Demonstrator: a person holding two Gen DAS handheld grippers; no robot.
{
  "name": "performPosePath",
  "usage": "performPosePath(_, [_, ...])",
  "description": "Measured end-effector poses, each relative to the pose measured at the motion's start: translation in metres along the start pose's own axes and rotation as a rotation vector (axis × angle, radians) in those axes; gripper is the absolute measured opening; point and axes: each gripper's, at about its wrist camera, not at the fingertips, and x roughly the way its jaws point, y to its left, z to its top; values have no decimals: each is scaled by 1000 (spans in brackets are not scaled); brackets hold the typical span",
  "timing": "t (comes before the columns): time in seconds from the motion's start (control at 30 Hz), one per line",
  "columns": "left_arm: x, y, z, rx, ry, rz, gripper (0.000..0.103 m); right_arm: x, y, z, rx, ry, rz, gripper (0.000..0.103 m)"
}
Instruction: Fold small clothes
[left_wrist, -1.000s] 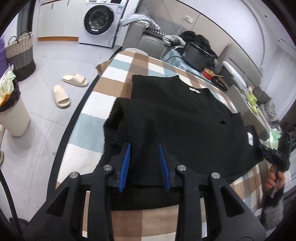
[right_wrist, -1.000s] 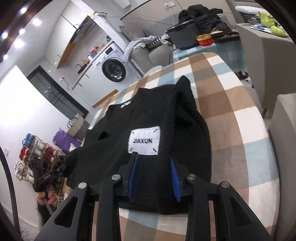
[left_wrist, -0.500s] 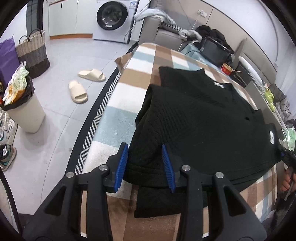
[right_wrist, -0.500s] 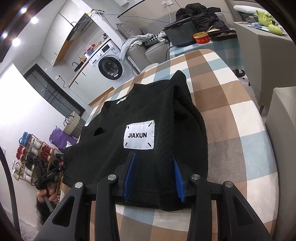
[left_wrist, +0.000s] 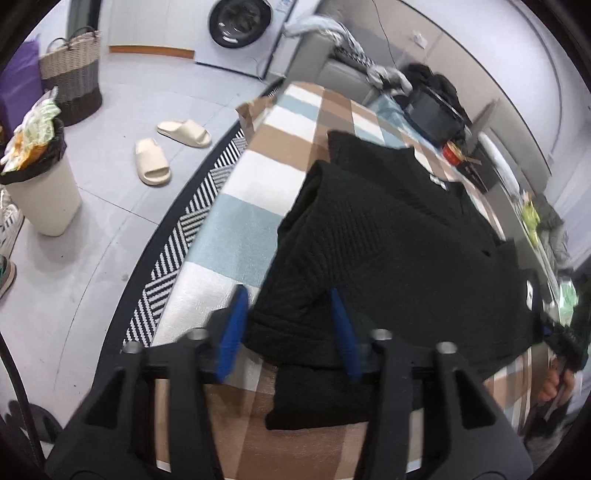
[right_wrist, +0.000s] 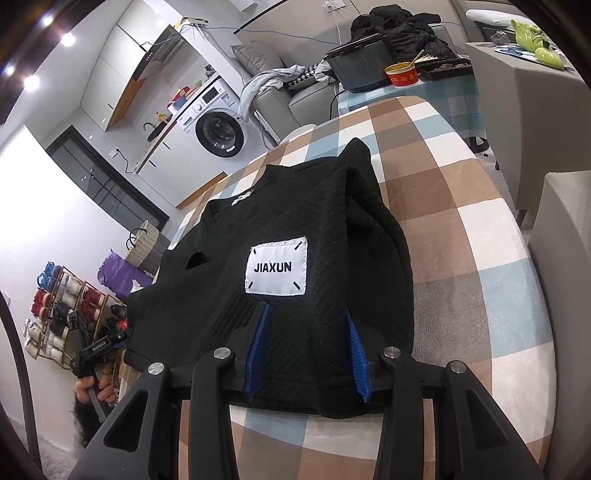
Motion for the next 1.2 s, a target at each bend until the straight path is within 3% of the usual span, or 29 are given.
performPosePath(0.03, [-4, -3, -1, 4, -20, 9, 19, 0, 0, 0, 0, 0, 0, 41])
performPosePath(0.2, [-32, -26, -5, 52, -113, 15, 13, -2, 0, -2, 4, 1, -3, 41])
performPosePath(0.33, [-41, -39, -4, 76, -115, -24, 13, -3, -2, -3, 11, 6, 7, 41])
performPosePath(0.57, [-12, -28, 0, 0, -22, 16, 14, -7, -2, -4, 23, 0, 20, 42])
performPosePath(0.7, [-6, -20, -1, -26, -40, -26, 13, -12, 3, -10, 6, -9, 14, 42])
performPosePath(0.77, [-8, -20, 0, -26, -67, -49, 7, -11, 5, -12, -5, -16, -3, 42])
performPosePath(0.83, [-14, -23, 1, -15, -102, -74, 6, -7, 9, -13, -39, -15, -32, 35])
performPosePath(0.87, [-17, -24, 2, -13, -116, -81, 6, -5, 12, -13, -61, -16, -40, 18])
performPosePath(0.9, [-20, -25, 4, -15, -130, -91, 5, -4, 16, -14, -90, -23, -45, 8])
performPosePath(1.0, [-33, -27, 13, -25, -171, -126, 5, -8, 22, -9, -107, -70, -27, 5])
performPosePath(1.2, [-56, -37, 46, -27, -268, -166, 5, -31, 23, 33, 32, -298, 111, 5])
